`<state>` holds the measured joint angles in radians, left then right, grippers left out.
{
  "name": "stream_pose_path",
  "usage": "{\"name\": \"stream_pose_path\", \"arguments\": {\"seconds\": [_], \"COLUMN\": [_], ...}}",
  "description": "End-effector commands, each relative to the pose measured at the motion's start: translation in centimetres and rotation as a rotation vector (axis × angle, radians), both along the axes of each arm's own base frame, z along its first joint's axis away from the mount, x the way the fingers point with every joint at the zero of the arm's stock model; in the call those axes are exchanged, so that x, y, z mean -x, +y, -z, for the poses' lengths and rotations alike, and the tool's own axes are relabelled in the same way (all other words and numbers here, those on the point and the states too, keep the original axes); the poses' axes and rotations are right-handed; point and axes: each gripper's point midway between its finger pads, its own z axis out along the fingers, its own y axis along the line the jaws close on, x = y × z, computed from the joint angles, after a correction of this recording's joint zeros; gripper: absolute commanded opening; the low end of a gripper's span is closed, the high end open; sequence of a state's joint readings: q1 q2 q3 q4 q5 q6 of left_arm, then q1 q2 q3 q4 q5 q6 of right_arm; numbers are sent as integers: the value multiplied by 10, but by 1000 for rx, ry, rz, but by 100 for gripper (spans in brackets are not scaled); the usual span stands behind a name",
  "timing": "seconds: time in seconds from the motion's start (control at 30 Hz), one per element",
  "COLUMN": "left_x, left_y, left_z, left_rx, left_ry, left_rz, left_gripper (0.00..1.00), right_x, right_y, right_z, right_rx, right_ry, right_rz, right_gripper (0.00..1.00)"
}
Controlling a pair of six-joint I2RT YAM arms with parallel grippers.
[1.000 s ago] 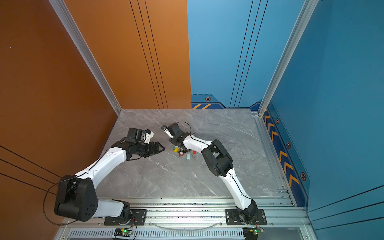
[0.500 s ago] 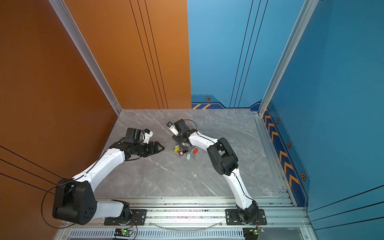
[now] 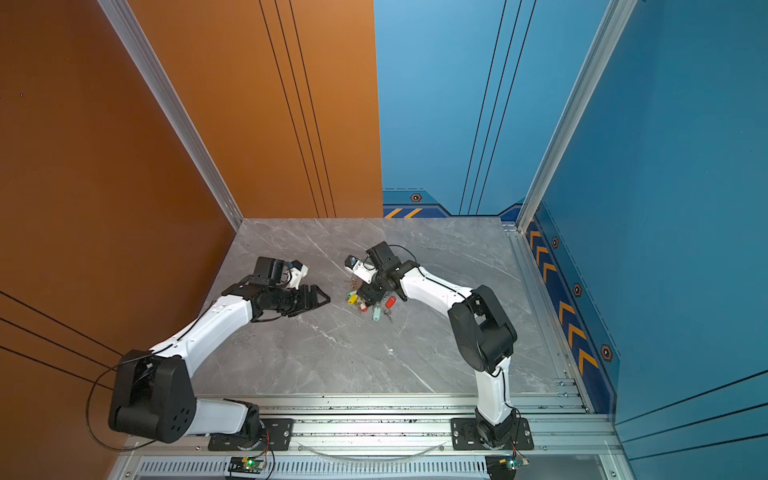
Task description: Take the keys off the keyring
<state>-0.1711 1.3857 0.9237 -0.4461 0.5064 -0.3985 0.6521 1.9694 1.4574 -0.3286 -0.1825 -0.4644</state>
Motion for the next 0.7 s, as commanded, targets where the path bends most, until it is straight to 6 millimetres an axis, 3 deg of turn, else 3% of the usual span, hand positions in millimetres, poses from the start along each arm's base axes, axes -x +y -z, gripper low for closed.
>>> {"name": "stream_pose_path", "arguments": {"seconds": [0.0,0.33,0.67], "left_x": [5,6,4], "left_y": [-5,-7,-11], "left_z": [-2,-7,-10], "left_rx": [9,28,38], "left_ry": [5,3,0], "left_rz": [35,27,30], "left_gripper": [79,79,79], "right_x": [10,-14,-49], "right_y": [-10,-18,-32], "right_z": [32,64,77], "right_rx": [105,221,288], "right_ry": [44,32,3], "right_rz": [-57,-53,-5], "right_gripper": [82,81,80]}}
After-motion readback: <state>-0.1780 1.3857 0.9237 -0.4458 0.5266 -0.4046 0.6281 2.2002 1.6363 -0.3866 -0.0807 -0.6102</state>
